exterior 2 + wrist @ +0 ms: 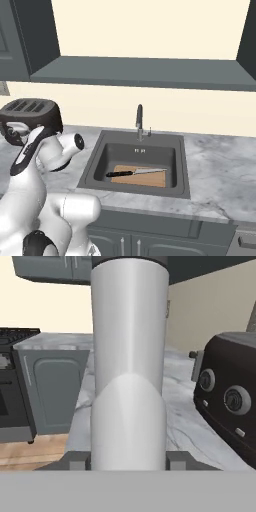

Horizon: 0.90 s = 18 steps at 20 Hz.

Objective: Move the cutting board and knife to the sink. Then move spray from the shelves to the counter.

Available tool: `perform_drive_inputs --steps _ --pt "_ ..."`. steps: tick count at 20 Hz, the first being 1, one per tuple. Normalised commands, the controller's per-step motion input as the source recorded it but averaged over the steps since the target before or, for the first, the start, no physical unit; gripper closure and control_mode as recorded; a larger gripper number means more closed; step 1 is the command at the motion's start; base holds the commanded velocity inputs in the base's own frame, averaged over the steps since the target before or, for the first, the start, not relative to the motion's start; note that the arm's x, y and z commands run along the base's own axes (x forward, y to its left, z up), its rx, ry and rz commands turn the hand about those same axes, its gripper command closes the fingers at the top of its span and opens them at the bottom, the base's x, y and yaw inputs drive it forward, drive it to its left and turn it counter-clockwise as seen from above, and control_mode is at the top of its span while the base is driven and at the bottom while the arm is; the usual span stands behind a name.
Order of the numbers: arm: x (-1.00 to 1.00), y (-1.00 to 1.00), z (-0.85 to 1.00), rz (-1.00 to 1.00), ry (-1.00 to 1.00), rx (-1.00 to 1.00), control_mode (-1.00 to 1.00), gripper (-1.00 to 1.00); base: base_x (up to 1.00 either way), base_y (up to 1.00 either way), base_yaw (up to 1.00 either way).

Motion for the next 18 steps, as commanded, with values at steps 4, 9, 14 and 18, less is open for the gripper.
perform_drive_inputs --steps 4,9,14,18 --pt "0.09 0.05 -0.57 0.0 -0.02 0.02 -1.0 1.0 0.0 0.0 0.0" --pt "0.05 0.01 -0.57 0.0 -0.03 0.05 -1.0 1.0 0.0 0.0 0.0" --pt "0.08 0.01 -0.54 0.0 -0.01 0.06 -1.0 1.0 0.0 0.0 0.0" --pt "0.08 0.0 -0.5 0.0 -0.01 0.06 -1.0 1.0 0.0 0.0 0.0"
